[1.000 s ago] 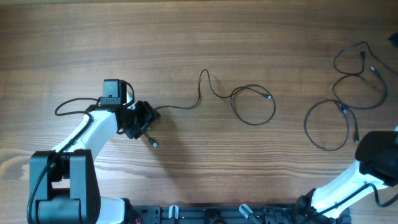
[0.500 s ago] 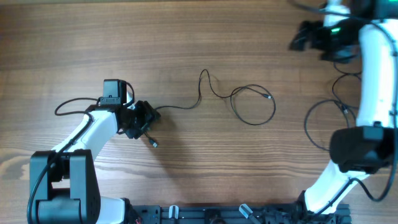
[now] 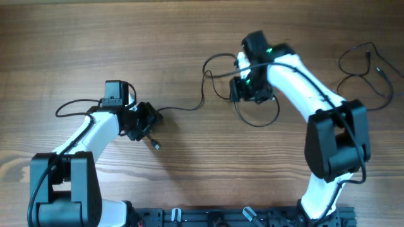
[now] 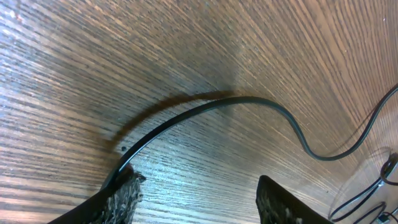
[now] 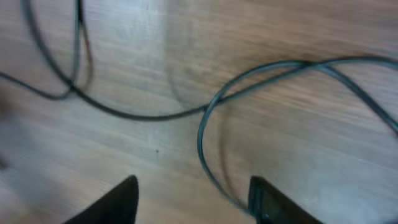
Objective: Untangle cables
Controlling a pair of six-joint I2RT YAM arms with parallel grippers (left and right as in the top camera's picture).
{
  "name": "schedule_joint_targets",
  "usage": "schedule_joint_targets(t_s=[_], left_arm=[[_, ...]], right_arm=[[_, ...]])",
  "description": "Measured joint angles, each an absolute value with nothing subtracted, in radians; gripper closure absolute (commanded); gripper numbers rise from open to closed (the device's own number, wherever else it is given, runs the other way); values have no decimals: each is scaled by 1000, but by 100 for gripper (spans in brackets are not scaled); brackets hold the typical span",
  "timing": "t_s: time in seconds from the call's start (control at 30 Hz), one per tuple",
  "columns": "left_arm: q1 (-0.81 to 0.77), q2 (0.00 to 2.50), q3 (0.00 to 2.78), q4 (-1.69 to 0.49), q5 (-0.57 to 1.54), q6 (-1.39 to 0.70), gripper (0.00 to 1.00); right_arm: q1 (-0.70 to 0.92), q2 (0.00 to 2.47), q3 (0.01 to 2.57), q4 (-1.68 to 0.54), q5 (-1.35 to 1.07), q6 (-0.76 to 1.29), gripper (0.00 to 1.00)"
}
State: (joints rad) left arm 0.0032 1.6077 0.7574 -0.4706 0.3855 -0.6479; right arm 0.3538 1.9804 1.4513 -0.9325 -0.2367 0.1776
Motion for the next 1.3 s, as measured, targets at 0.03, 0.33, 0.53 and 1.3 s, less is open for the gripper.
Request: schedule_joint_targets(t_s=[0.03, 0.33, 0.53, 1.3], left_arm=[[3, 1608, 757, -471, 386, -648, 37], [3, 1608, 757, -471, 386, -648, 37], [3, 1608, 757, -471, 386, -648, 37], [-17, 1608, 751, -410, 481, -635, 36]], right_arm=[[378, 1981, 1398, -871, -212, 183, 58], [416, 1981, 1250, -634, -152, 328, 96], [409, 1977, 1320, -897, -742, 64, 94], [438, 1756, 1665, -1087, -183, 276, 96]])
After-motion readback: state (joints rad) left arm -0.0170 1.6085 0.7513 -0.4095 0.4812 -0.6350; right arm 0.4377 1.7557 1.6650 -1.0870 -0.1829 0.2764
